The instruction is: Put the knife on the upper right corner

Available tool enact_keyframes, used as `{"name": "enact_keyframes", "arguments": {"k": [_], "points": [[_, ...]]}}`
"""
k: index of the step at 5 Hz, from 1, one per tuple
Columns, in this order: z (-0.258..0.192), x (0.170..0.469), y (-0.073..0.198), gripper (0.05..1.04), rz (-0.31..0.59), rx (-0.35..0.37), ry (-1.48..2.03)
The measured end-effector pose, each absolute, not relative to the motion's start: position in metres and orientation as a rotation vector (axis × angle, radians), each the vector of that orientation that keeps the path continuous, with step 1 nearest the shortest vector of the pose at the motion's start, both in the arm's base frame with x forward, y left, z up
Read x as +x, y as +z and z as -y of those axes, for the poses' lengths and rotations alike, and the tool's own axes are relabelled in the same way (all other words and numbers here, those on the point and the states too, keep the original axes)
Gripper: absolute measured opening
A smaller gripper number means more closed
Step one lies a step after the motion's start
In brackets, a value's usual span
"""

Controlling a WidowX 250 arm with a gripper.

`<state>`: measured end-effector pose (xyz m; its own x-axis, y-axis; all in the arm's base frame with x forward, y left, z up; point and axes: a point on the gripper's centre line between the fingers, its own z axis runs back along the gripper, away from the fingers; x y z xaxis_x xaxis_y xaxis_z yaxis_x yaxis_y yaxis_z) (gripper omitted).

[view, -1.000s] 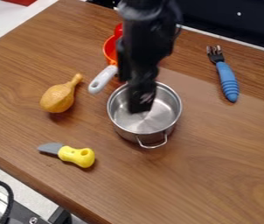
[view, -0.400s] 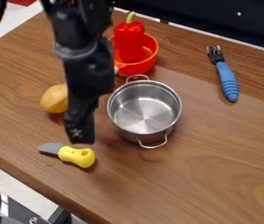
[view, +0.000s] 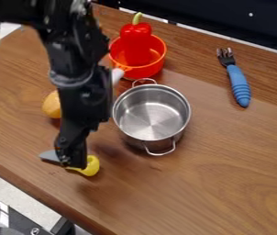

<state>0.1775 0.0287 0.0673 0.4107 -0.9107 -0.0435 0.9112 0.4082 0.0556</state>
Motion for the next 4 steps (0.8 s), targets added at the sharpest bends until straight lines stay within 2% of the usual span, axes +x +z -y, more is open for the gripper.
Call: {"name": "enact_keyframes", "arguments": {"k": [1, 3, 4], "points": [[-0.030, 0.173, 0.065, 0.999, -0.021, 0.064, -1.187], [-0.025, 0.172, 0.047, 0.974, -0.033, 0.101, -1.193], [-0.022, 0.175, 0.044, 0.708, -0.022, 0.105, -1.189]]}}
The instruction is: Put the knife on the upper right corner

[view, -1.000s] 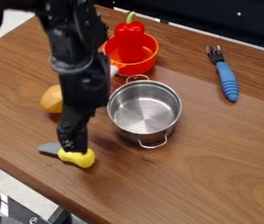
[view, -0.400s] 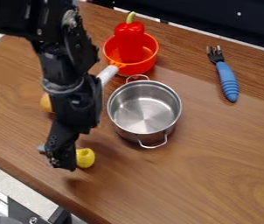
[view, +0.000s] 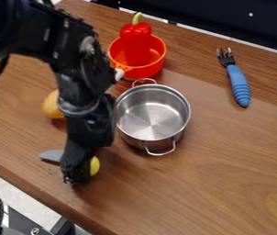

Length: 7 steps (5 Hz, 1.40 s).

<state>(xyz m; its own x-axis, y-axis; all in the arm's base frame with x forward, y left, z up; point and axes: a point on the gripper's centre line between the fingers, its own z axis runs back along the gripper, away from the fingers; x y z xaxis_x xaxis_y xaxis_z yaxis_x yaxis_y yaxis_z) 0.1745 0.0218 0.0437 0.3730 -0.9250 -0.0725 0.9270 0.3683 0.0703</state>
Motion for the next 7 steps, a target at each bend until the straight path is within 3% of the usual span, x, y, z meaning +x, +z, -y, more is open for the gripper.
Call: {"name": "enact_keyframes", "arguments": {"k": [1, 4, 5, 7], "points": [[-0.020, 0.173, 0.043, 0.436, -0.020, 0.096, -1.187], [-0.021, 0.177, 0.051, 0.402, -0.060, 0.095, -1.136], [-0.016, 0.188, 0.073, 0.402, -0.049, 0.095, -1.053], [0.016, 0.219, 0.114, 0.402, -0.015, 0.008, -0.916]]}}
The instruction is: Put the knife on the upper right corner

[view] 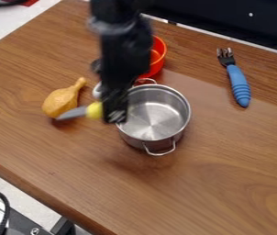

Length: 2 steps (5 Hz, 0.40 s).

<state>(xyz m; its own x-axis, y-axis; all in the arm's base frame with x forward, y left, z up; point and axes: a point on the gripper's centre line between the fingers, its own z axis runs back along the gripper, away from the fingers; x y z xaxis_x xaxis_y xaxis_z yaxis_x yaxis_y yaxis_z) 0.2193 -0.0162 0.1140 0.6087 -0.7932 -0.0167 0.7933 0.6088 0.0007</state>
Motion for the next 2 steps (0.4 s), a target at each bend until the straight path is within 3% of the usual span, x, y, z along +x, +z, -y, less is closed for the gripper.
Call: {"name": "enact_keyframes", "arguments": {"k": [2], "points": [[0.068, 0.273, 0.127, 0.402, 0.030, -0.025, -0.777]]}}
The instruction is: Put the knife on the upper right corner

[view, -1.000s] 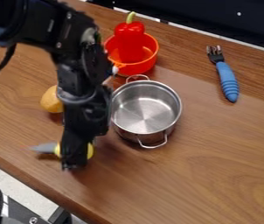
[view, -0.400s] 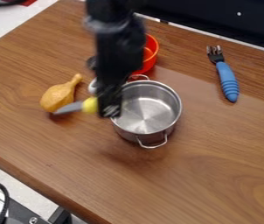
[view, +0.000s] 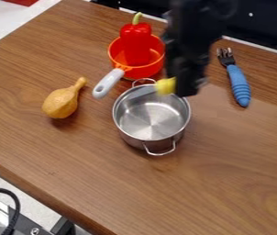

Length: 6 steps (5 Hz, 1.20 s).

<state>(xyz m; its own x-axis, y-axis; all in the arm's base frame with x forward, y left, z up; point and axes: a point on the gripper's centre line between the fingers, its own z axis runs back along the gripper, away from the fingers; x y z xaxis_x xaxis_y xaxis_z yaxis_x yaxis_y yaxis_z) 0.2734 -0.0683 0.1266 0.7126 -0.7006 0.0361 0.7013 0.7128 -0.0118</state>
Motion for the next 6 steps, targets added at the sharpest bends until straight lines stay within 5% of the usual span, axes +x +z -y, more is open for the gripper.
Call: {"name": "enact_keyframes", "arguments": {"k": [2, 6], "points": [[0.112, 0.314, 0.127, 0.402, 0.077, -0.006, -0.721], [0.140, 0.346, 0.064, 0.402, 0.112, -0.008, -0.611]]}}
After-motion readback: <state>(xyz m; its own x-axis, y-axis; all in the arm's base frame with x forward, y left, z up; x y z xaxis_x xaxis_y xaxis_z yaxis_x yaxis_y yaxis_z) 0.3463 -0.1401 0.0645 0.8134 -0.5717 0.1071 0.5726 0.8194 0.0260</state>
